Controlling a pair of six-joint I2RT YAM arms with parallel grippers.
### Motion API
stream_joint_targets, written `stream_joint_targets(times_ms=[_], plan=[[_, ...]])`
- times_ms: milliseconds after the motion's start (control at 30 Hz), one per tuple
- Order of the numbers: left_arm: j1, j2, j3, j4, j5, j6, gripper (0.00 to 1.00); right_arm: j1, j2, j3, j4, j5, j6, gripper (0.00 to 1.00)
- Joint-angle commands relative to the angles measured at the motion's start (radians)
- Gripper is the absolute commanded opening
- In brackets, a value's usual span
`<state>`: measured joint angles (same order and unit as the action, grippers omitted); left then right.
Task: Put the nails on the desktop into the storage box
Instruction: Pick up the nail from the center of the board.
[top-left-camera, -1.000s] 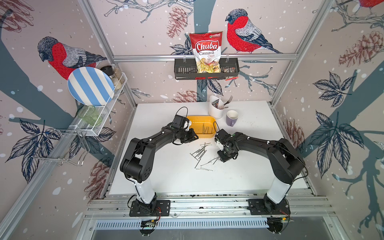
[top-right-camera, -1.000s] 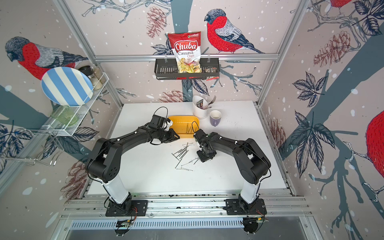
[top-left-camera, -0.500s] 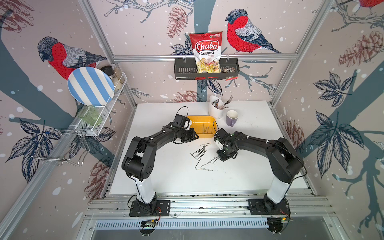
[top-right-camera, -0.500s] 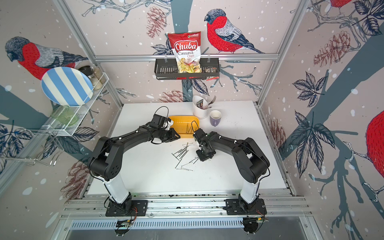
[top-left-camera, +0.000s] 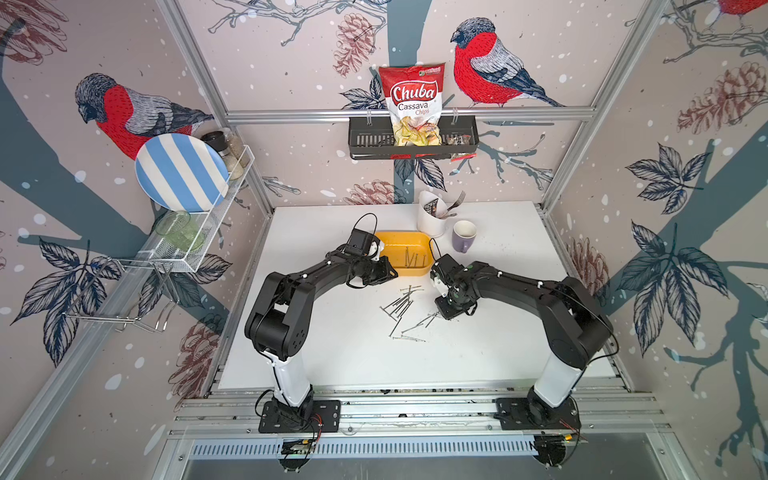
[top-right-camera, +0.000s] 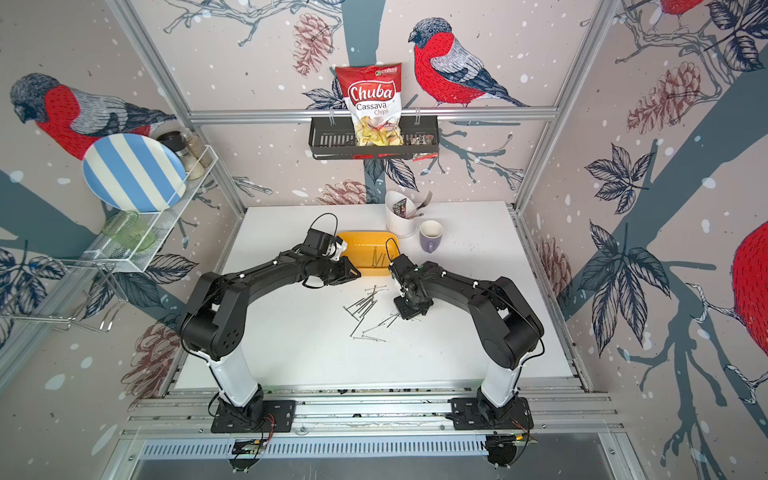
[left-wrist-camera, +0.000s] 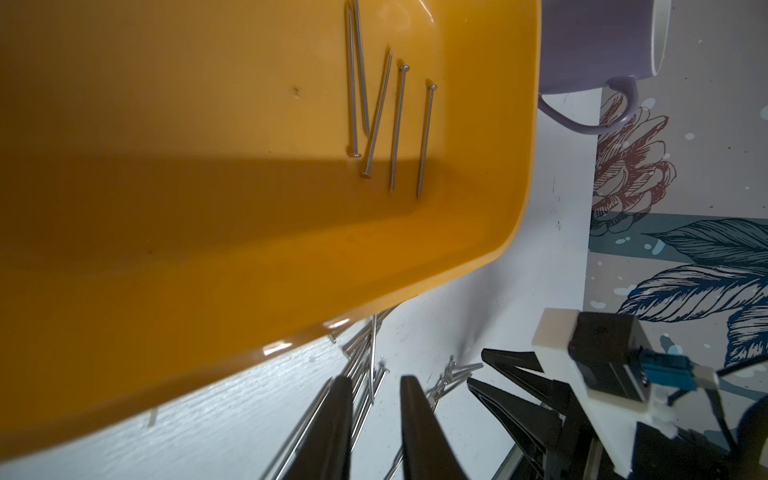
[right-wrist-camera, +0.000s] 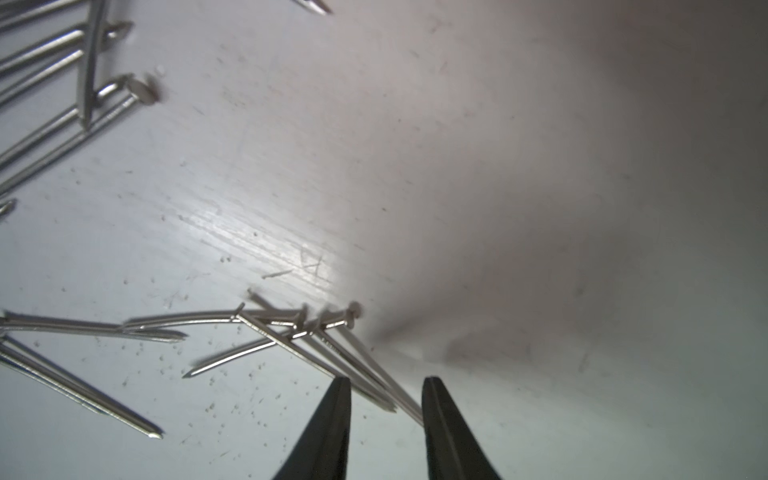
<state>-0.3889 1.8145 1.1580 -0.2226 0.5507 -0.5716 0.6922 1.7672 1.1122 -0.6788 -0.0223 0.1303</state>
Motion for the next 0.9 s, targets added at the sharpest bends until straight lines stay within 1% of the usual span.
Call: stream_joint_targets(times_ms=[0, 233, 433, 667, 867], plan=[[-0.001, -0.014, -0.004, 0.004, 0.015, 0.01, 0.25, 0.0, 0.0, -0.002, 0.019, 0.005, -0.003, 0.34], [-0.001, -0.033, -0.03, 0.002, 0.009, 0.016, 0.25, 0.026, 0.006, 0.0, 0.038, -0.028, -0.017, 0.35], [-0.001, -0.038, -0.045, 0.009, 0.011, 0.016, 0.25, 0.041, -0.001, -0.016, 0.052, -0.006, -0.032, 0.37], [-0.001, -0.028, -0.035, 0.012, 0.016, 0.018, 0.25, 0.039, 0.016, -0.02, 0.052, 0.043, -0.044, 0.36], [-0.001, -0.022, -0.034, 0.011, 0.019, 0.023, 0.25, 0.024, 0.016, -0.017, 0.052, 0.033, -0.045, 0.35]])
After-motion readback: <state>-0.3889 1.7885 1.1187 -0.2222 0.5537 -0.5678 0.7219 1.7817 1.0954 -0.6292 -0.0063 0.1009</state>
